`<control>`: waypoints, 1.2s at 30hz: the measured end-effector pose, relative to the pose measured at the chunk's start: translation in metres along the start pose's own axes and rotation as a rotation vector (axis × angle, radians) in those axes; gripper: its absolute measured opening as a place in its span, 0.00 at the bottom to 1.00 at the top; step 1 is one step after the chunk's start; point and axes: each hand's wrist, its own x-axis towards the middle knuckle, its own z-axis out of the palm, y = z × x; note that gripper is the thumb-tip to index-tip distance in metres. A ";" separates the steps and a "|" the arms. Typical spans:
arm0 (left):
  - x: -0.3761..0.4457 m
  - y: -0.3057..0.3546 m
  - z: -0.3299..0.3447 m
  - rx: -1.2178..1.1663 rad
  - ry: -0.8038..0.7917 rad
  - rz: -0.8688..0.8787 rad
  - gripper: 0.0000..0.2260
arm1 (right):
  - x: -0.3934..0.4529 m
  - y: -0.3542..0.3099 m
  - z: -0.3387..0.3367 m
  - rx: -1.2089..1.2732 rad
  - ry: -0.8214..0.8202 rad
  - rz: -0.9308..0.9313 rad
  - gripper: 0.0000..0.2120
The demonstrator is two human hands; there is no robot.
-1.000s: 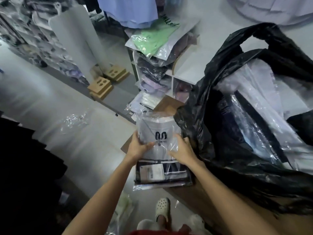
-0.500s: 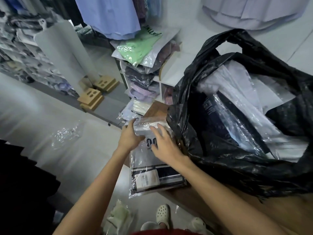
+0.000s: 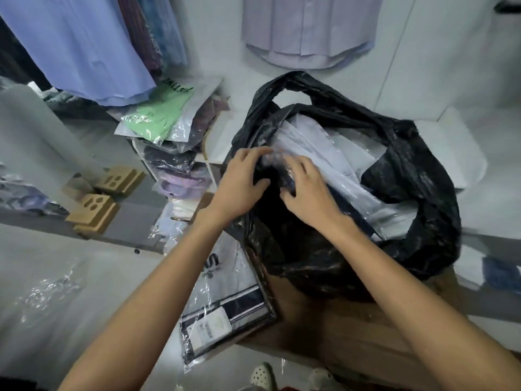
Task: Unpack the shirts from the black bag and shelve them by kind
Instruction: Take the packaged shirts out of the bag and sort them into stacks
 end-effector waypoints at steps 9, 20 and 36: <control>0.049 0.066 0.124 0.138 -0.628 0.433 0.19 | -0.066 0.105 -0.078 -0.001 -0.033 0.366 0.34; 0.085 0.060 0.105 0.034 -0.542 0.376 0.12 | -0.083 0.110 -0.105 0.330 0.001 0.468 0.24; 0.114 0.049 -0.011 -1.029 0.126 -0.123 0.14 | -0.018 0.091 -0.101 1.045 0.144 0.336 0.31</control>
